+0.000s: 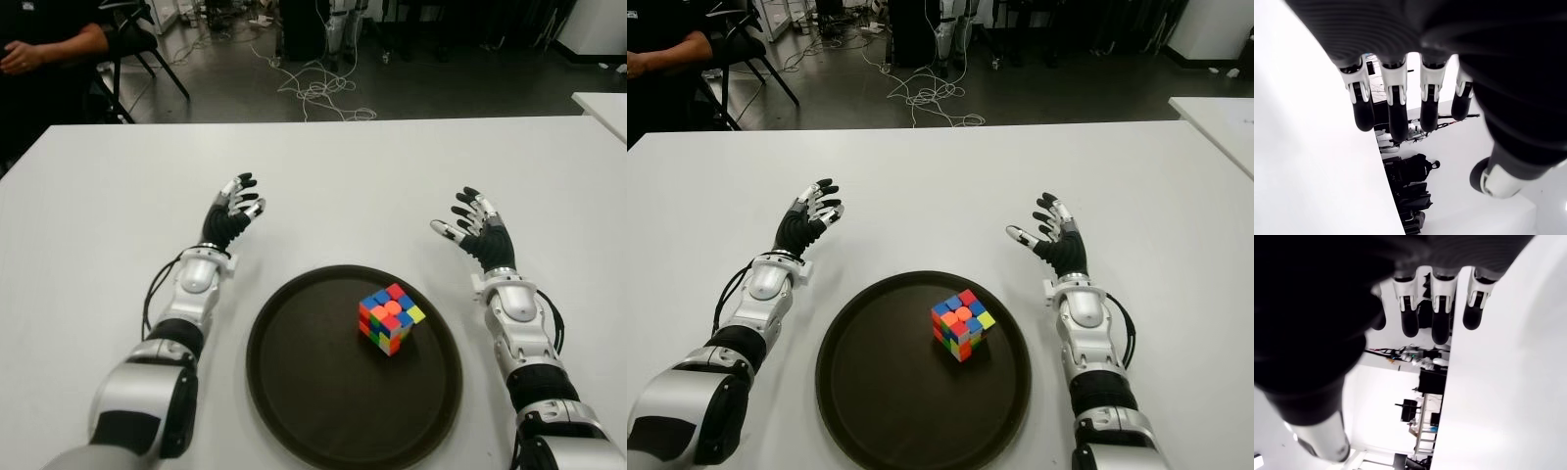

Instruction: Pick up the Rubik's Cube and put it in the plate

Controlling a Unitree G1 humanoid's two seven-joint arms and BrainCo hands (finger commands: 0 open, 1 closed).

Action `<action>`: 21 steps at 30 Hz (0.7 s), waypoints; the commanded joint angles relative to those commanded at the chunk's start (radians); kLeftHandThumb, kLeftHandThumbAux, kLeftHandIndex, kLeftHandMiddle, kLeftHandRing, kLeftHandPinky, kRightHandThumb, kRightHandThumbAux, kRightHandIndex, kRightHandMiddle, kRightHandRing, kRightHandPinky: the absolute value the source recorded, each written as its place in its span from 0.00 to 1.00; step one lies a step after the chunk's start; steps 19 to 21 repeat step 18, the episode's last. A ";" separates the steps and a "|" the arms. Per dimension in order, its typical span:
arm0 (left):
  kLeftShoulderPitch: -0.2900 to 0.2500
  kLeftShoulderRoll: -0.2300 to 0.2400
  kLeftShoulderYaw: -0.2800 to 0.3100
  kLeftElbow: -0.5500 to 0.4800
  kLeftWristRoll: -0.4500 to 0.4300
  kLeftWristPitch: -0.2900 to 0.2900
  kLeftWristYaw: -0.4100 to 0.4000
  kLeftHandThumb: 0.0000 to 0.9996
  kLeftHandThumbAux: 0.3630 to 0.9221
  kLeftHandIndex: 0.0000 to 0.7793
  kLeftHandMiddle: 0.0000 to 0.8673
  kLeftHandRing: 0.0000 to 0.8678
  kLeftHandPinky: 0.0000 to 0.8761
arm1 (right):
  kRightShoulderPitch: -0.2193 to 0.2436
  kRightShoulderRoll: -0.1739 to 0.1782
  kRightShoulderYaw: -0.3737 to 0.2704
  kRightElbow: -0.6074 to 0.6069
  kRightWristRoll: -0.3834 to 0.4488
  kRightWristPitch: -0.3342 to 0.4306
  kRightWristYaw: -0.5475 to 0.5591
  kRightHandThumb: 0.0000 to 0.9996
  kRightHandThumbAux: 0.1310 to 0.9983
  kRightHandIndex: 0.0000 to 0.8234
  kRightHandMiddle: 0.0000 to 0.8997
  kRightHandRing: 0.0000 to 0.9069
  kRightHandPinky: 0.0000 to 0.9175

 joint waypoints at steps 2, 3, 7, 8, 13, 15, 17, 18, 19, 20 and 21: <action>0.000 0.000 -0.001 0.000 0.001 0.002 0.000 0.16 0.54 0.17 0.20 0.21 0.20 | -0.018 -0.003 -0.007 0.037 0.002 0.005 -0.005 0.22 0.75 0.11 0.19 0.21 0.22; -0.001 0.000 -0.001 0.001 0.001 0.003 0.000 0.16 0.53 0.17 0.20 0.21 0.20 | -0.026 -0.005 -0.011 0.055 0.003 0.007 -0.006 0.23 0.75 0.11 0.20 0.22 0.23; -0.001 -0.002 0.000 0.001 -0.002 0.008 -0.002 0.16 0.52 0.16 0.20 0.20 0.19 | -0.054 -0.013 -0.024 0.124 0.005 0.000 -0.003 0.26 0.75 0.13 0.20 0.23 0.25; -0.001 -0.002 0.001 0.001 -0.002 0.009 -0.003 0.16 0.51 0.16 0.19 0.20 0.19 | -0.057 -0.013 -0.025 0.132 0.004 -0.003 -0.002 0.26 0.75 0.13 0.20 0.23 0.25; 0.000 -0.005 0.007 -0.002 -0.011 0.007 -0.016 0.16 0.53 0.16 0.19 0.20 0.19 | -0.067 -0.015 -0.023 0.143 0.002 0.005 0.000 0.29 0.74 0.15 0.21 0.24 0.26; 0.000 -0.005 0.008 -0.002 -0.011 0.006 -0.017 0.17 0.54 0.16 0.20 0.20 0.19 | -0.068 -0.015 -0.022 0.146 0.002 0.004 0.001 0.30 0.74 0.15 0.21 0.24 0.26; 0.000 -0.004 0.006 -0.003 -0.007 0.006 -0.017 0.16 0.54 0.16 0.20 0.20 0.20 | -0.069 -0.014 -0.021 0.144 0.001 0.006 -0.001 0.30 0.74 0.16 0.21 0.24 0.26; -0.001 -0.003 0.004 -0.003 -0.005 0.006 -0.016 0.16 0.55 0.16 0.20 0.21 0.20 | -0.069 -0.013 -0.020 0.144 0.001 0.006 -0.002 0.31 0.74 0.16 0.21 0.24 0.26; -0.001 -0.003 0.004 -0.003 -0.005 0.006 -0.016 0.16 0.55 0.16 0.20 0.21 0.20 | -0.069 -0.013 -0.020 0.144 0.001 0.006 -0.002 0.31 0.74 0.16 0.21 0.24 0.26; -0.001 -0.003 0.004 -0.003 -0.005 0.006 -0.016 0.16 0.55 0.16 0.20 0.21 0.20 | -0.069 -0.013 -0.020 0.144 0.001 0.006 -0.002 0.31 0.74 0.16 0.21 0.24 0.26; -0.001 -0.003 0.004 -0.003 -0.005 0.006 -0.016 0.16 0.55 0.16 0.20 0.21 0.20 | -0.069 -0.013 -0.020 0.144 0.001 0.006 -0.002 0.31 0.74 0.16 0.21 0.24 0.26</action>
